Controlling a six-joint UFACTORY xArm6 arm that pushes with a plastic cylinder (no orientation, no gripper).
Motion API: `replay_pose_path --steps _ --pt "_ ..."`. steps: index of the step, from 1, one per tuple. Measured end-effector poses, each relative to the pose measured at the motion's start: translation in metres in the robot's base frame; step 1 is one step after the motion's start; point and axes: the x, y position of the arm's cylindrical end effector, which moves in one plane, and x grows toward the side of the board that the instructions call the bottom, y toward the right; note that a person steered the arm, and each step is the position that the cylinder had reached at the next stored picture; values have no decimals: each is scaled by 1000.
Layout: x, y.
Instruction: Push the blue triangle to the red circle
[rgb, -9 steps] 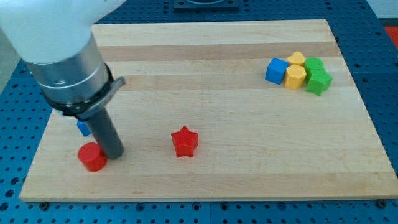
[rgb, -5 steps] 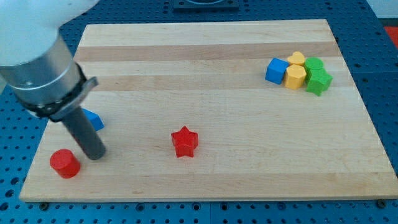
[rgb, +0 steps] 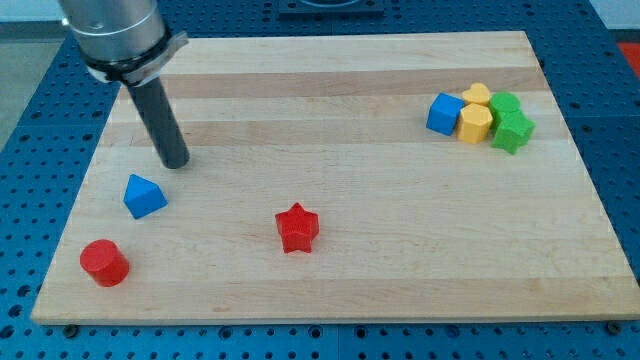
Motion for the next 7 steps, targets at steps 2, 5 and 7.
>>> replay_pose_path --steps 2,5,7 --pt "6 -20" --pt "79 -22" --pt "99 -22"
